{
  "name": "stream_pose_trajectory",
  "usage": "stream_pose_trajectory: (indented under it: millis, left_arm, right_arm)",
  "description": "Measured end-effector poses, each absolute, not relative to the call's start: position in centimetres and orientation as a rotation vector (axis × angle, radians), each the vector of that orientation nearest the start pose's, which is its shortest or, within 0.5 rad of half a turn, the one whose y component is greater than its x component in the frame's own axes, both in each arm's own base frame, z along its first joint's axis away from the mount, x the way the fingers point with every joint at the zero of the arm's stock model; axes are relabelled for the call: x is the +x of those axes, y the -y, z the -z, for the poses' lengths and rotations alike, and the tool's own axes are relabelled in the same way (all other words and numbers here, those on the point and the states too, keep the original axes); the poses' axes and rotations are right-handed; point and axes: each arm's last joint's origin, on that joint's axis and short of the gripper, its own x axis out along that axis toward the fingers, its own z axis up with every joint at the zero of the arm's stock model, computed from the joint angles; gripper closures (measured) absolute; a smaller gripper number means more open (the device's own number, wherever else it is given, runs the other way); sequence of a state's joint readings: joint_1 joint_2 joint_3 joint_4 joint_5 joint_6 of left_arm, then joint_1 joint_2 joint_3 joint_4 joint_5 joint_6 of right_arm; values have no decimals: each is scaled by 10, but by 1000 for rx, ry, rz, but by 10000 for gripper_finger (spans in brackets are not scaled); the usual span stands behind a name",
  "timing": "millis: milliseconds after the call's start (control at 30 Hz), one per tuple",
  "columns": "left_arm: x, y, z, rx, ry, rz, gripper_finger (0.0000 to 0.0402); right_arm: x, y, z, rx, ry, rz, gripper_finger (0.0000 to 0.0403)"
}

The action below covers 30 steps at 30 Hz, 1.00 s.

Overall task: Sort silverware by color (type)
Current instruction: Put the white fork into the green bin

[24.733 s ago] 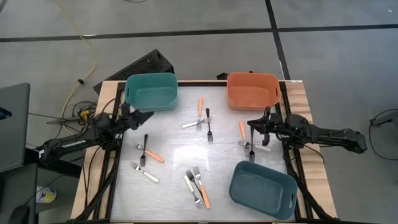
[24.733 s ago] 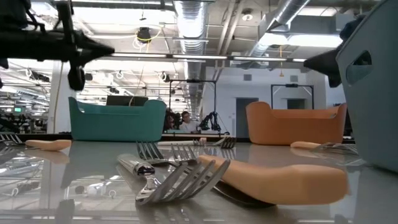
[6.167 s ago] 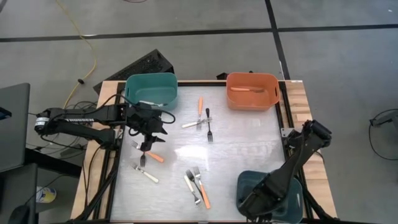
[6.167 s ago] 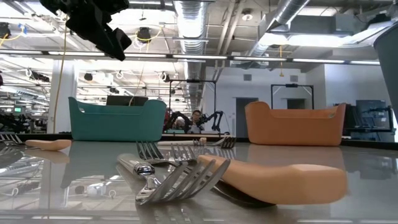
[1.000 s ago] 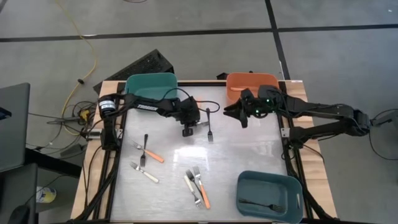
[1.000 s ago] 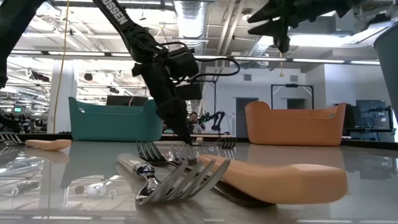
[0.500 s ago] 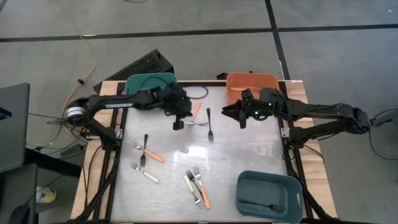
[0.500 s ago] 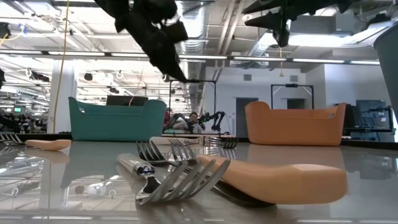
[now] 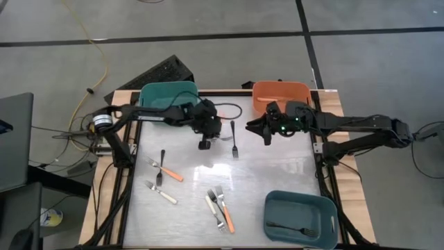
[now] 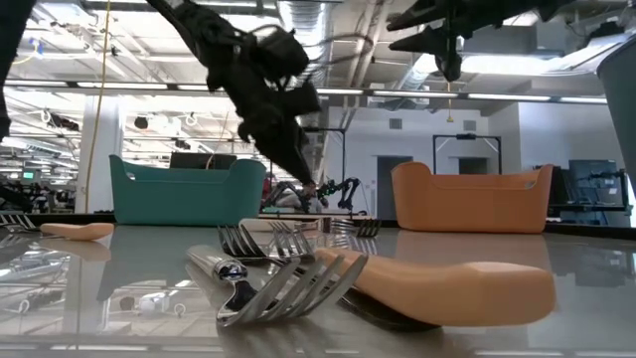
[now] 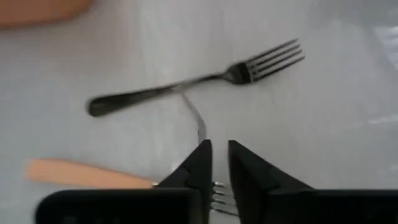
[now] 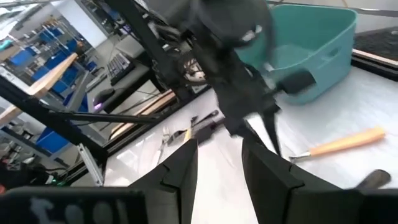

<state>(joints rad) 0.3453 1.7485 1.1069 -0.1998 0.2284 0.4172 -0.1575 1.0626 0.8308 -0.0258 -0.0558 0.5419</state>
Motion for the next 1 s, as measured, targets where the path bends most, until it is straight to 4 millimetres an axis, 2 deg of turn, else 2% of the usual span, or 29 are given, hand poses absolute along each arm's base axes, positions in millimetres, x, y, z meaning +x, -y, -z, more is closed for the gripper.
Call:
stream_pose_trajectory:
  millis: [267, 367, 467, 600, 700, 800, 867, 933, 1000]
  left_arm:
    - [358, -121, -156, 126, -843, 57, 231]
    - [362, -122, -142, 111, -877, 58, 206]
    - [364, -123, -134, 85, -903, 16, 202]
    - [364, -123, -133, 79, -914, -5, 231]
    - [364, -122, -133, 87, -922, -24, 290]
    - [364, -120, -135, 93, -926, -42, 372]
    - [363, -120, -138, 70, -917, -58, 390]
    - [361, -120, -149, 57, -891, -74, 397]
    - [358, -120, -174, 68, -816, -89, 400]
  right_arm:
    - [235, 32, -310, 534, -245, 148, 255]
    - [234, 32, -309, 510, -263, 149, 255]
    - [234, 32, -308, 489, -269, 147, 255]
    - [233, 33, -307, 466, -285, 149, 255]
    - [233, 33, -307, 432, -287, 144, 255]
    - [234, 33, -307, 406, -288, 141, 255]
    - [234, 33, -307, 396, -288, 139, 255]
    - [234, 33, -307, 388, -288, 138, 255]
    - [234, 33, -307, 383, -287, 137, 255]
